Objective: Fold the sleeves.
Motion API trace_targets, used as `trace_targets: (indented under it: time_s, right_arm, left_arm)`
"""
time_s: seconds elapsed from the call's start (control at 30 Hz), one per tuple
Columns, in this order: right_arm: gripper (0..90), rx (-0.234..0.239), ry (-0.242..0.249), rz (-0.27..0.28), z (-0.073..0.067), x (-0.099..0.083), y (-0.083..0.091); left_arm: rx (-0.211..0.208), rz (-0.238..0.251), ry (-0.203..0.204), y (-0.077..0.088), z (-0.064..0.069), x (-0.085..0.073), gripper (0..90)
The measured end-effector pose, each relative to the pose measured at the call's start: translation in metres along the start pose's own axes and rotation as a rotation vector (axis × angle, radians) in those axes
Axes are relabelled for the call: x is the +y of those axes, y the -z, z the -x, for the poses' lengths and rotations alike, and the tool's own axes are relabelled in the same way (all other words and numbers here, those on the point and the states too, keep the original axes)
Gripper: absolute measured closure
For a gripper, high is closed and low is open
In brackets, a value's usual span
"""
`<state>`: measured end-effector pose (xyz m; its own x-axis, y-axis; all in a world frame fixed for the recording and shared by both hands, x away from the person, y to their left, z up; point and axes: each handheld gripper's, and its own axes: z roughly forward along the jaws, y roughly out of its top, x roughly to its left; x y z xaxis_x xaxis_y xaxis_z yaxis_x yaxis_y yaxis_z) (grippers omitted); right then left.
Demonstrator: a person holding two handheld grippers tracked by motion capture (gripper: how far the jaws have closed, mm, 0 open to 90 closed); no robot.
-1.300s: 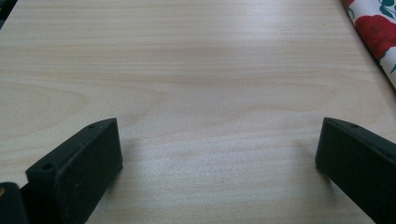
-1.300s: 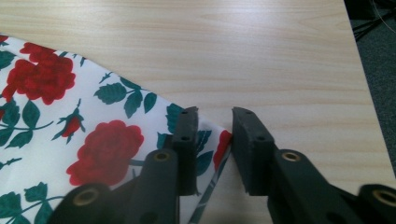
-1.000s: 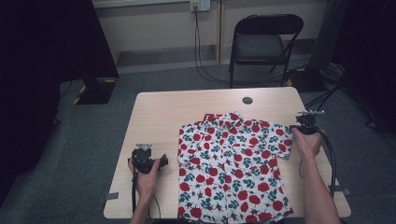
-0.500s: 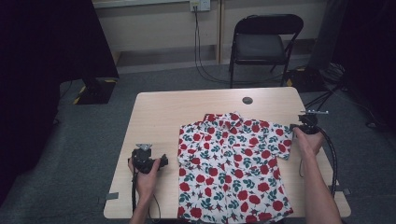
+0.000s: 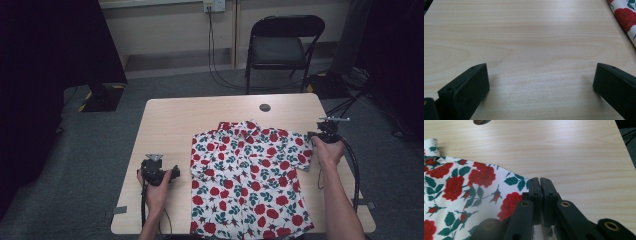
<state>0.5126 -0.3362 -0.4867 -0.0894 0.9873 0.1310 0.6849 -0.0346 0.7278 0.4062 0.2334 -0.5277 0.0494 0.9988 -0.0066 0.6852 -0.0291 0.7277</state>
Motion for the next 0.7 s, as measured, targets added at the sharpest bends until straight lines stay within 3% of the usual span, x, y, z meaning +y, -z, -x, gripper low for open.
trace_targets:
  time_s: [0.4, 0.7]
  right_arm:
    - [88.5, 0.028, 0.004, 0.009, -0.02, 0.01, 0.004]
    - [88.6, 0.055, 0.042, 0.026, -0.042, 0.019, 0.007]
  left_arm:
    - [0.0, 0.001, 0.0, 0.0, 0.0, 0.0, 0.0]
    - [0.0, 0.0, 0.0, 0.0, 0.0, 0.0, 0.0]
